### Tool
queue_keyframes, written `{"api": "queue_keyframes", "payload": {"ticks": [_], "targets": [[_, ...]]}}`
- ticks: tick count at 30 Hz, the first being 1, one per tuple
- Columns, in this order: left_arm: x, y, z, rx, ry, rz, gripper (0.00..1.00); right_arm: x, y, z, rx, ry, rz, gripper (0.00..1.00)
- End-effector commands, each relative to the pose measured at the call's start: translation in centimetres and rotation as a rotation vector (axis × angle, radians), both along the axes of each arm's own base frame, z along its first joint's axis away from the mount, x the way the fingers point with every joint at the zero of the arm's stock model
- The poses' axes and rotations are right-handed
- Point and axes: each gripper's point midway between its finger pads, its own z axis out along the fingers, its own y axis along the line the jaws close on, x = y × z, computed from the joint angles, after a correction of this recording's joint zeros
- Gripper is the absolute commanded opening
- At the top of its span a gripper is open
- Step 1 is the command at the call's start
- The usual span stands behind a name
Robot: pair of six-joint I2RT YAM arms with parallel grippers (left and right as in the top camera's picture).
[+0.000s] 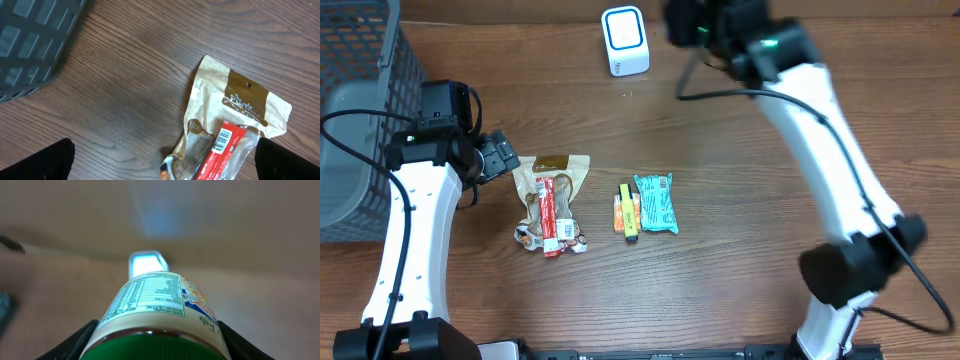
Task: Scan the item barcode
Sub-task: 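Move the jar right and set it down on the table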
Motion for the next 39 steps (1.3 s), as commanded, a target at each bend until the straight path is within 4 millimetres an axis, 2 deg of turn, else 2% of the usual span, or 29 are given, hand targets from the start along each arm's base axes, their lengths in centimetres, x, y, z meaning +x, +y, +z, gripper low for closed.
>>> {"api": "queue_keyframes", "payload": {"ticks": [1, 6, 9, 18, 21, 27, 28, 29, 33, 35, 37, 39], "targets": [[-0.1, 0.2, -0.3, 0.009, 0.013, 0.001, 1.00, -1.5, -5.1, -4.4, -0.006, 0.214, -0.166, 0.04], [-0.1, 0.2, -0.3, 0.009, 0.013, 0.001, 1.00, -6.7, -12.7, -10.9, -0.082, 0.593, -0.351, 0.04], [-0.1, 0.2, -0.3, 0.009, 0.013, 0.001, 1.00, -8.3, -15.2, -13.6, -0.101, 0.715, -0.403, 0.04], [-0.1, 0.2, -0.3, 0.009, 0.013, 0.001, 1.00, -11.1, -19.6, -21.4, -0.104, 0.875, -0.500, 0.04], [-0.1, 0.2, -0.3, 0.009, 0.013, 0.001, 1.00, -11.7, -20.1, -23.4, -0.102, 0.894, -0.514, 0.09], [-0.1, 0.2, -0.3, 0.009, 0.013, 0.001, 1.00, -12.1, -20.3, -26.0, -0.100, 0.893, -0.519, 0.11], [-0.1, 0.2, -0.3, 0.009, 0.013, 0.001, 1.00, -12.2, -20.3, -26.3, -0.099, 0.892, -0.519, 0.13], [-0.1, 0.2, -0.3, 0.009, 0.013, 0.001, 1.00, -12.2, -20.3, -26.6, -0.100, 0.893, -0.519, 0.22], [-0.1, 0.2, -0.3, 0.009, 0.013, 0.001, 1.00, -12.2, -20.3, -26.9, -0.099, 0.889, -0.519, 0.42], [-0.1, 0.2, -0.3, 0.009, 0.013, 0.001, 1.00, -12.2, -20.3, -26.9, -0.099, 0.889, -0.519, 0.63], [-0.1, 0.2, -0.3, 0.009, 0.013, 0.001, 1.00, -12.2, -20.3, -26.9, -0.099, 0.889, -0.519, 0.78], [-0.1, 0.2, -0.3, 0.009, 0.013, 0.001, 1.00, -12.2, -20.3, -26.9, -0.099, 0.889, -0.519, 0.83]]}}
